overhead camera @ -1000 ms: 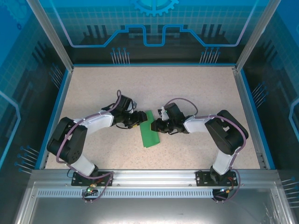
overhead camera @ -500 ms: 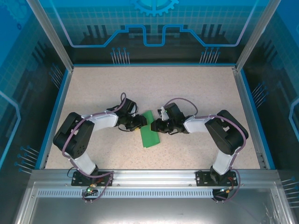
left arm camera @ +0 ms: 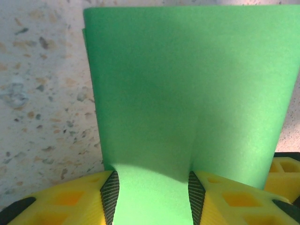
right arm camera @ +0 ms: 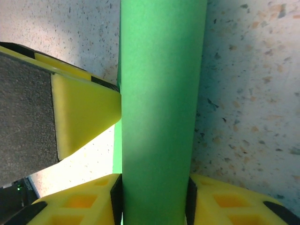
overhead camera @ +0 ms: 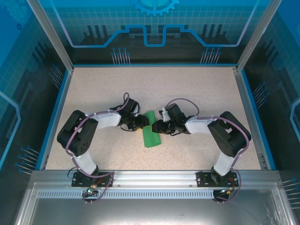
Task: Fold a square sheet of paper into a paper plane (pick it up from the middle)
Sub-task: First fold in half a square sheet of paper at the center of the table.
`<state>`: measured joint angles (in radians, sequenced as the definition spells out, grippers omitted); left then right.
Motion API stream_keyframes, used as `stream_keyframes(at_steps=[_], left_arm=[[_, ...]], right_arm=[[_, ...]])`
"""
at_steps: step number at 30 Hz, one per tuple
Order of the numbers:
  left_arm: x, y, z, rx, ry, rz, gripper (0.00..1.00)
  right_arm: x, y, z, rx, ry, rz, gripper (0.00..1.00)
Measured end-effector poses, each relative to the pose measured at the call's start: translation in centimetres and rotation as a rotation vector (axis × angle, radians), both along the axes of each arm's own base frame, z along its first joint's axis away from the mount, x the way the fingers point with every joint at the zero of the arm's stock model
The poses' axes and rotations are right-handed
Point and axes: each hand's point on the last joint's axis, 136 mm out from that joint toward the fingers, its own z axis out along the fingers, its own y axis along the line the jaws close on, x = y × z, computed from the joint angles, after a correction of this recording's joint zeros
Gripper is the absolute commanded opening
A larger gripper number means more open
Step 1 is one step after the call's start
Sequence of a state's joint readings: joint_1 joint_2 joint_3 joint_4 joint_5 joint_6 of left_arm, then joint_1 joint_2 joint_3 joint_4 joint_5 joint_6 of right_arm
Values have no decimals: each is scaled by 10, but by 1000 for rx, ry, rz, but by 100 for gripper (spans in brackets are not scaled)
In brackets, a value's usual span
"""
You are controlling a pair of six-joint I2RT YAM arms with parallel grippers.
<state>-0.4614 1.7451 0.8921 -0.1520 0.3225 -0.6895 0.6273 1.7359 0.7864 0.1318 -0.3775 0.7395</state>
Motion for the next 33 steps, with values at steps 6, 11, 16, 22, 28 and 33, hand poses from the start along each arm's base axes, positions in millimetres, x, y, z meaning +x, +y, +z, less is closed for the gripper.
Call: stream_keyframes(at_steps=[6, 11, 16, 22, 28, 33], left_arm=[[1, -1, 0, 2, -7, -11, 47], [1, -1, 0, 2, -7, -11, 47], [1, -1, 0, 2, -7, -11, 48], [1, -2, 0, 1, -8, -13, 48], [1, -3, 2, 0, -11, -15, 48], [1, -3, 2, 0, -11, -16, 48]], right_arm=[[6, -5, 9, -54, -42, 10, 45], [13, -8, 13, -107, -68, 25, 45], [22, -7, 20, -144, -103, 43, 44], [22, -11, 7, -197, -86, 63, 46], [22, -17, -1, -255, -73, 74, 46], [25, -17, -4, -278, -80, 85, 43]])
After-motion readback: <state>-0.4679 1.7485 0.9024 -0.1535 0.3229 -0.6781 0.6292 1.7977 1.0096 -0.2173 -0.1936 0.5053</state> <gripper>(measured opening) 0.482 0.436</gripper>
